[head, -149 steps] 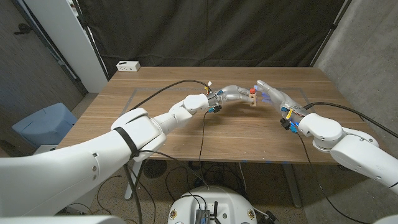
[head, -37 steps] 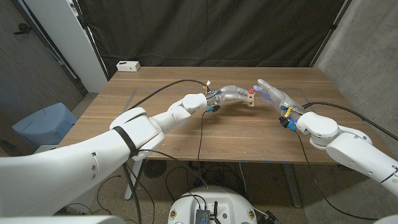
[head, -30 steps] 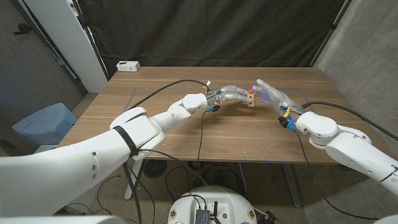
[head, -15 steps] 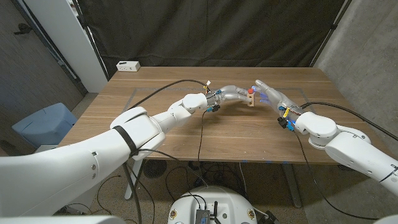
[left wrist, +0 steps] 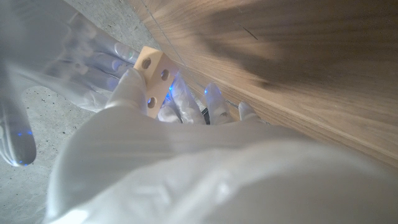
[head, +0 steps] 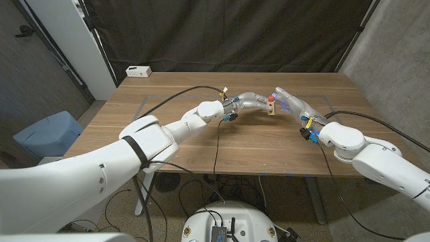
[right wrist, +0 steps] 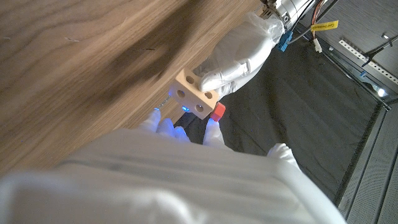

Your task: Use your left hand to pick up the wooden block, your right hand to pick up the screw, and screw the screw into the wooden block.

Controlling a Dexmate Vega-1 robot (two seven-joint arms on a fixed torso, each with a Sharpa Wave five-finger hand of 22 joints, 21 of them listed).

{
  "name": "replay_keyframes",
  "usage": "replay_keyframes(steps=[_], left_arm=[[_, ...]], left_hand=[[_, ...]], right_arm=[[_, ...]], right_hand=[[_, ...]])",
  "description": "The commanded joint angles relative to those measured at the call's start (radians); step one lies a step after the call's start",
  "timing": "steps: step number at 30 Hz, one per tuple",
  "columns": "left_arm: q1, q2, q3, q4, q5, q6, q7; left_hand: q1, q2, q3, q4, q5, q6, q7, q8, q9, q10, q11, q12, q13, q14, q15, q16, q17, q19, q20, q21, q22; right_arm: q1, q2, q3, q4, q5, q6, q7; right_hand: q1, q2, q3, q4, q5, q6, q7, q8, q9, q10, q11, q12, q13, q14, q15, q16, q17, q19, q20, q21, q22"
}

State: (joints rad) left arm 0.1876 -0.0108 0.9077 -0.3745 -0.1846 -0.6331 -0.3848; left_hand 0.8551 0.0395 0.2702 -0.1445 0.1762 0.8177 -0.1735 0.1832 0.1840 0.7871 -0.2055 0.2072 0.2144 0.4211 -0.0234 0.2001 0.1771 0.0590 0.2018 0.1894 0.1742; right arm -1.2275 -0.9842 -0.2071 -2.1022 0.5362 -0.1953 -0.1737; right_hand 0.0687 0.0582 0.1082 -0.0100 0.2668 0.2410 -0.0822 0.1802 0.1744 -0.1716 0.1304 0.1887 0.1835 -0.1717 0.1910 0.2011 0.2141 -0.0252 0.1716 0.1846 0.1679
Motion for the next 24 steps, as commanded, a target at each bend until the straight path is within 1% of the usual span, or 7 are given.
replay_keyframes(steps=[1,11,24], left_arm=[[0.003,-0.001,-0.001,-0.001,0.000,-0.005,-0.003],[0.006,-0.002,0.000,-0.001,0.001,-0.005,-0.003],[0.007,0.000,-0.001,-0.003,0.003,-0.017,-0.003]], left_hand=[[-0.003,0.001,0.007,-0.001,0.008,0.005,-0.002,0.008,0.004,-0.004,0.001,0.000,0.000,0.001,0.001,0.000,0.003,0.001,0.006,0.004,0.002],[-0.004,0.001,0.007,-0.001,0.008,0.005,-0.002,0.008,0.004,-0.004,0.002,0.001,0.000,0.001,0.003,0.000,0.003,0.001,0.006,0.004,0.002],[-0.004,0.000,0.006,-0.001,0.008,0.003,-0.003,0.007,0.004,-0.004,0.001,0.001,0.000,0.000,0.003,0.000,0.003,0.001,0.005,0.004,0.002]], right_arm=[[-0.027,-0.011,0.017,-0.023,0.000,-0.001,-0.013],[-0.053,-0.021,0.035,-0.049,0.008,-0.016,-0.021],[-0.073,-0.034,0.041,-0.071,0.001,-0.017,-0.013]], right_hand=[[-0.005,0.000,-0.002,0.002,0.009,0.006,0.005,0.006,0.003,-0.090,-0.006,0.005,0.002,-0.142,0.004,0.004,0.001,-0.002,0.002,0.003,0.003],[-0.005,0.000,-0.003,0.002,0.010,0.006,0.005,0.006,0.003,-0.091,-0.006,0.005,0.002,-0.141,0.004,0.004,0.001,-0.003,0.002,0.003,0.003],[-0.005,0.001,-0.004,0.003,0.011,0.007,0.004,0.006,0.003,-0.090,-0.006,0.006,0.002,-0.142,0.004,0.005,0.001,-0.003,0.002,0.004,0.003]])
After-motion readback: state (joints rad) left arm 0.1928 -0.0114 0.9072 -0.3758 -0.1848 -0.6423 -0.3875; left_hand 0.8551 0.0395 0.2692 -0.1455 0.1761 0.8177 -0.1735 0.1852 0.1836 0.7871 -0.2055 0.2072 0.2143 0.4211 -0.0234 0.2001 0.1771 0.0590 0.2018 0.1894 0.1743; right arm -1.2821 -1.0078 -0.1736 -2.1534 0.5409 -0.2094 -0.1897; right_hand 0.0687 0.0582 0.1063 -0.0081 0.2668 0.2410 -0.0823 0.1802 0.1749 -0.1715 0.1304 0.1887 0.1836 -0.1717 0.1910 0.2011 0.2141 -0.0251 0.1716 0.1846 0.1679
